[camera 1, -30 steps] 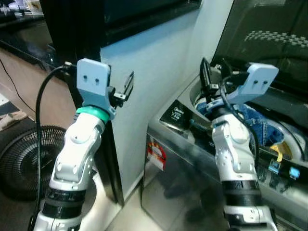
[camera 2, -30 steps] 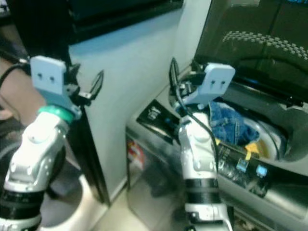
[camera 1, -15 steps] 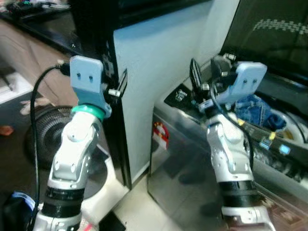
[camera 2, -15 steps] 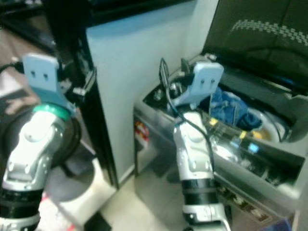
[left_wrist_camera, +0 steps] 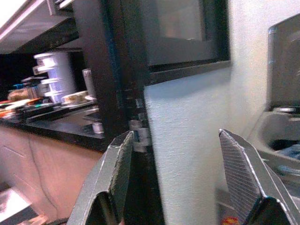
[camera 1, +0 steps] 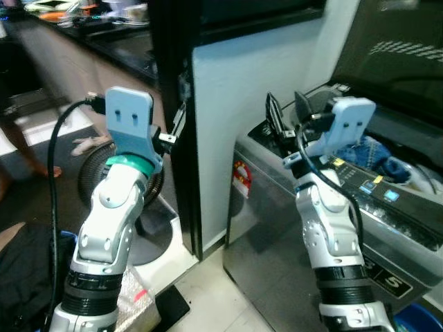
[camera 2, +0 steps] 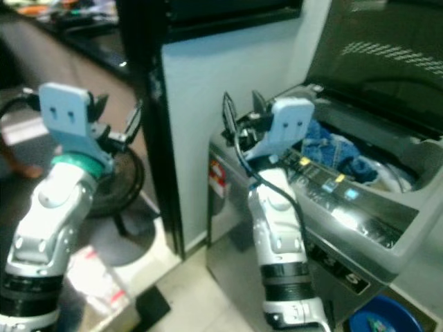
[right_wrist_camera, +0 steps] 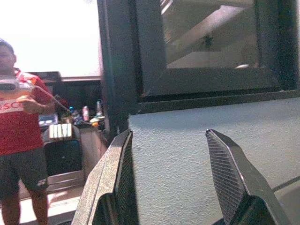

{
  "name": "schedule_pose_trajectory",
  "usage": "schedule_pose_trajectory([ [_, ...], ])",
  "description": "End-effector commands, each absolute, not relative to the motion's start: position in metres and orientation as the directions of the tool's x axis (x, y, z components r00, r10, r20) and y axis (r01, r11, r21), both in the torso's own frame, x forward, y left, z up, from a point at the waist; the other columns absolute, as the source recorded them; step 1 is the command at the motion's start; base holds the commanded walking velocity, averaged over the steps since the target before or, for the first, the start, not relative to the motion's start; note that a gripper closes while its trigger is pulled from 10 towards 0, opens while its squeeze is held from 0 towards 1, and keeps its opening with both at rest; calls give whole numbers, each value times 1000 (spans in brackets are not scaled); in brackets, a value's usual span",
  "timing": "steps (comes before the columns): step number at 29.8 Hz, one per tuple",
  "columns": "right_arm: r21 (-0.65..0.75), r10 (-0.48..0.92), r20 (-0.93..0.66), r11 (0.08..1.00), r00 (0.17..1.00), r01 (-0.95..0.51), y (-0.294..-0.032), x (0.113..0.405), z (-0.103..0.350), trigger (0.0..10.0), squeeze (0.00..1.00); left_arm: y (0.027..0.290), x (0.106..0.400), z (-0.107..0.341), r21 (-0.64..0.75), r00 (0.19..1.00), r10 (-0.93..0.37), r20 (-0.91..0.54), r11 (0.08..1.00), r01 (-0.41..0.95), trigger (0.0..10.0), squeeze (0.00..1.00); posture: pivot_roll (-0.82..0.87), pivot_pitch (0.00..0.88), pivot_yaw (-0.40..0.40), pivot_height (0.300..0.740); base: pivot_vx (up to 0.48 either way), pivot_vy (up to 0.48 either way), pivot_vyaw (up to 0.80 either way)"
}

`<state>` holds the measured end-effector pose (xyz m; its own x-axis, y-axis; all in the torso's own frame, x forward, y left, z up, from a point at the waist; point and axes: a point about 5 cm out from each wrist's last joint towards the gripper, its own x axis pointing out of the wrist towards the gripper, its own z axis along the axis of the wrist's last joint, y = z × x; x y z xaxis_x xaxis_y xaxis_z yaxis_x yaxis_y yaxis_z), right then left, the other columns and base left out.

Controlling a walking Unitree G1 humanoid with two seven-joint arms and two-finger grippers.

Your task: Clothes washing

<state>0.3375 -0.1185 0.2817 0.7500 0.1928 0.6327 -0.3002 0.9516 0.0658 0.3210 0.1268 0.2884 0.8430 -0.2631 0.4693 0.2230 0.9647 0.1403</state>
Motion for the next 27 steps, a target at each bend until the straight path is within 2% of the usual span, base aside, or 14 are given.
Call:
schedule_pose_trajectory([
  [1, 66, 202, 632, 948, 748, -312, -117, 337, 281, 10000, 0, 128, 321, 288, 139, 847, -258, 465, 966, 218, 10000, 0, 44, 0, 20, 740, 0, 0, 781],
  [9, 57, 239, 624, 936, 744, -348, -113, 336, 279, 10000, 0, 126, 321, 285, 143, 850, -264, 456, 964, 223, 10000, 0, 46, 0, 19, 740, 0, 0, 781],
  [27, 143, 209, 504, 937, 838, -319, -119, 345, 237, 10000, 0, 131, 322, 244, 200, 912, -260, 317, 958, 204, 10000, 0, 48, 6, 26, 740, 0, 0, 773],
])
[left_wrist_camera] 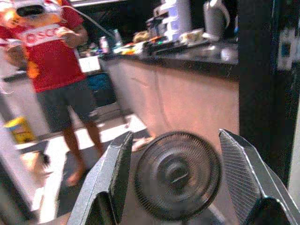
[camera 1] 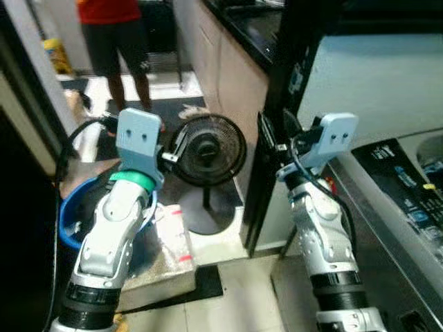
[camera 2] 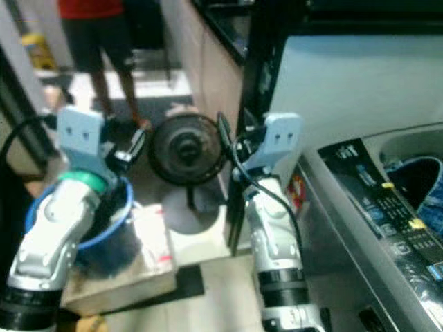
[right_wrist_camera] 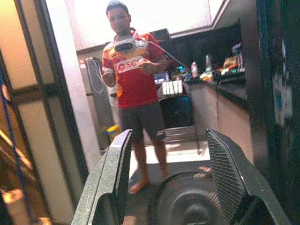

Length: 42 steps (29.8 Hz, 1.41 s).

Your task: Clothes washing

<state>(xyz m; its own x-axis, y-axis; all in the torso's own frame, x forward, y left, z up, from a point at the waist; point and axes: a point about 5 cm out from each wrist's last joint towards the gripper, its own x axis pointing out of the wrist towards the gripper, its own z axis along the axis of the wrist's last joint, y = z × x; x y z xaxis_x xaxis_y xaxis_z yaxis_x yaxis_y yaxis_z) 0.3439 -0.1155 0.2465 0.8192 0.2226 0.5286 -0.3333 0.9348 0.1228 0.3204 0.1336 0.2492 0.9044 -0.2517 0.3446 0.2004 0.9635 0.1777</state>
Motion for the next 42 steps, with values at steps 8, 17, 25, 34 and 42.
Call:
schedule_pose_trajectory([
  [8, 156, 216, 471, 934, 855, -322, -119, 346, 226, 10000, 0, 132, 324, 237, 214, 921, -250, 298, 958, 190, 10000, 0, 48, 5, 27, 740, 0, 0, 756],
  [17, 165, 217, 471, 931, 855, -327, -118, 345, 223, 10000, 0, 131, 327, 238, 264, 912, -249, 325, 950, 165, 10000, 0, 40, 3, 35, 740, 320, 0, 80],
  [25, 158, 215, 474, 933, 854, -323, -119, 346, 223, 10000, 0, 129, 327, 241, 252, 909, -253, 331, 952, 174, 10000, 0, 36, 0, 36, 740, 337, 0, 0],
  [34, 154, 217, 477, 933, 852, -324, -119, 346, 223, 10000, 0, 125, 327, 241, 246, 907, -257, 334, 953, 179, 10000, 0, 34, 0, 35, 740, 0, 0, 0],
  [42, 150, 221, 478, 933, 850, -327, -119, 347, 223, 10000, 0, 127, 328, 243, 225, 906, -248, 343, 958, 177, 10000, 0, 37, 0, 33, 740, 0, 80, 0],
])
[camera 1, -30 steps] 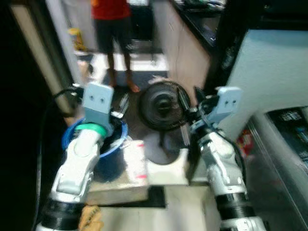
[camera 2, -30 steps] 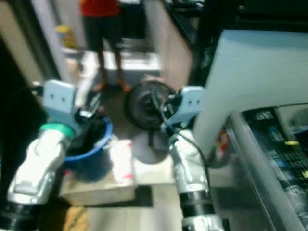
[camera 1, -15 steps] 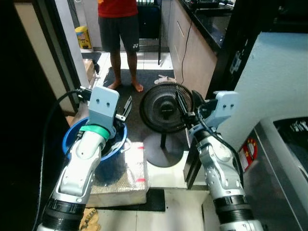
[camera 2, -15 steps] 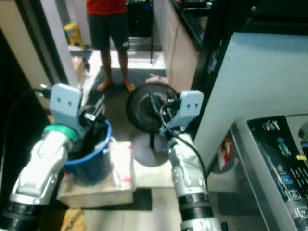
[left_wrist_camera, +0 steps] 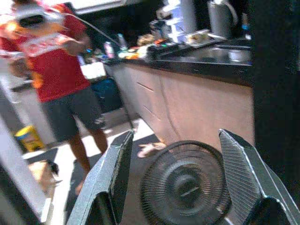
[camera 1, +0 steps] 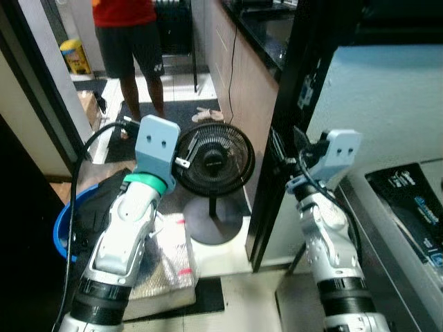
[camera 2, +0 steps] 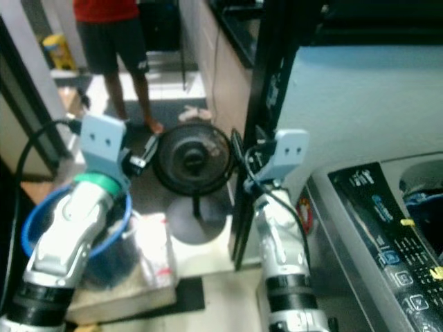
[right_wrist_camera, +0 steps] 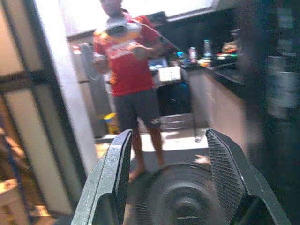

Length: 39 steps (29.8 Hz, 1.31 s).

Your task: Clothes washing

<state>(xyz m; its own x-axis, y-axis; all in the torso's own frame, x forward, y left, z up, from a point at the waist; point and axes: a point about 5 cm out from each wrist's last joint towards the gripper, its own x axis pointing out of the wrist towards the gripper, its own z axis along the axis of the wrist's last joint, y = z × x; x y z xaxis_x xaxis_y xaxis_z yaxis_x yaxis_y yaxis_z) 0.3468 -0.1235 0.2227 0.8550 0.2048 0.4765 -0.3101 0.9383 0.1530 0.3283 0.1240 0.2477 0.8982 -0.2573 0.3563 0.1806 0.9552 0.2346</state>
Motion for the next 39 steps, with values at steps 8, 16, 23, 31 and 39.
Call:
schedule_pose_trajectory([
  [8, 113, 245, 467, 936, 850, -332, -115, 346, 218, 10000, 0, 127, 328, 238, 255, 909, -258, 327, 950, 178, 10000, 0, 40, 0, 34, 740, 0, 0, 0],
  [16, 117, 250, 326, 946, 912, -301, -117, 347, 176, 10000, 0, 125, 328, 206, 236, 937, -277, 212, 945, 226, 10000, 0, 43, 0, 29, 740, 0, 0, 0],
  [23, 101, 176, -8, 980, 984, -174, -134, 325, 84, 10000, 0, 138, 305, 102, 135, 952, -267, -148, 948, 287, 10000, 0, 34, 6, 23, 740, 0, 0, 0],
  [31, 104, 167, -323, 985, 932, -141, -143, 287, 9, 10000, 0, 156, 275, 28, 158, 905, -194, -379, 950, 270, 10000, 0, 24, 7, 14, 740, 0, 0, 0],
  [39, 43, 60, -475, 998, 878, -45, -158, 262, -24, 10000, 0, 161, 252, -10, 190, 849, -149, -507, 941, 279, 10000, 0, 23, 12, 3, 740, 0, 0, 0],
])
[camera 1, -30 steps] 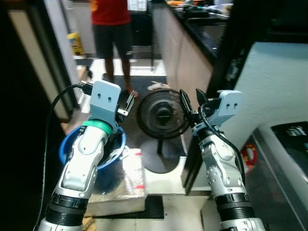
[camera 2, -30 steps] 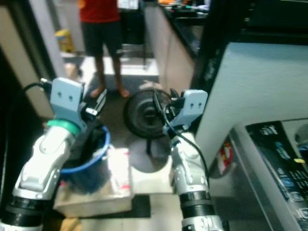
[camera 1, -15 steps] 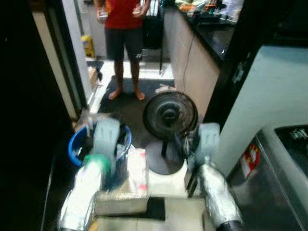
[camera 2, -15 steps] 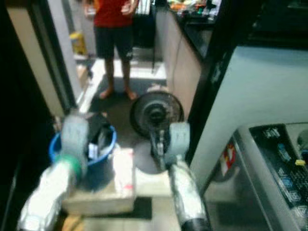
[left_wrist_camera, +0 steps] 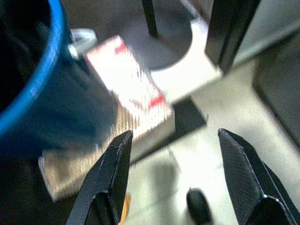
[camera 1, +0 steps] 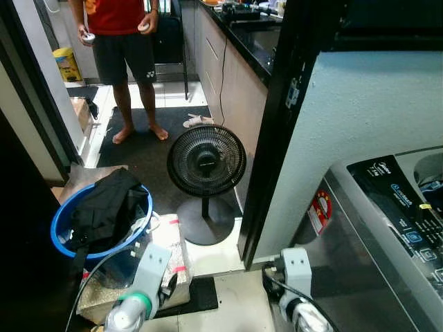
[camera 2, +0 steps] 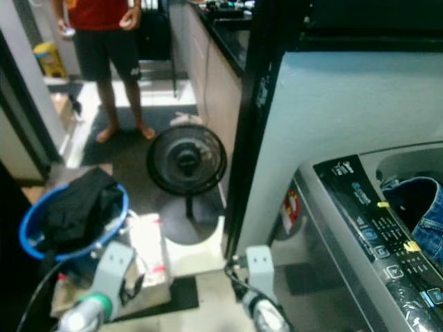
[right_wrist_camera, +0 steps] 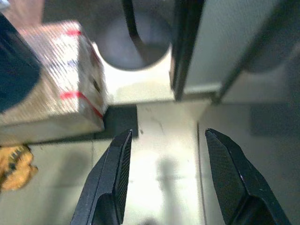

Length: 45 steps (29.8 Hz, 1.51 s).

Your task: Clothes washing

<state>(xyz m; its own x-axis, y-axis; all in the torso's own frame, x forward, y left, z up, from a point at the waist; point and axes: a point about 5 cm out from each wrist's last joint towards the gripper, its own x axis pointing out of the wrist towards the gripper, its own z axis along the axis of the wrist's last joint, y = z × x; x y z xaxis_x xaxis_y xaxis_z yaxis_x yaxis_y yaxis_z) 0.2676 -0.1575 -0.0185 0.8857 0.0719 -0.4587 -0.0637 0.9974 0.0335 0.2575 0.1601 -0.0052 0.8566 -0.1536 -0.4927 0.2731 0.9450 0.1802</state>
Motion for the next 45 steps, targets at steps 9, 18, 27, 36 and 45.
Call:
schedule_pose_trajectory([
  [9, 31, 68, -515, 998, 855, -60, -163, 253, -33, 10000, 0, 167, 245, -23, 236, 838, -133, -529, 926, 296, 10000, 0, 20, 13, 4, 740, 0, 0, 0],
  [18, -9, 65, -510, 997, 858, -81, -161, 253, -34, 10000, 0, 167, 246, -26, 242, 845, -125, -520, 927, 286, 10000, 0, 20, 9, 3, 740, 0, 0, 242],
  [27, -14, 36, -544, 999, 838, -52, -168, 249, -39, 10000, 0, 169, 243, -32, 250, 838, -116, -533, 925, 287, 10000, 0, 19, 3, 3, 740, 0, 0, 791],
  [36, -12, 44, -538, 998, 842, -60, -168, 248, -39, 10000, 0, 171, 242, -33, 252, 839, -107, -534, 927, 279, 10000, 0, 18, 6, 4, 740, 0, 0, 788],
  [45, -2, 56, -520, 998, 852, -67, -163, 251, -36, 10000, 0, 172, 245, -32, 253, 845, -103, -525, 929, 271, 10000, 0, 19, 12, 5, 740, 0, 0, 787],
])
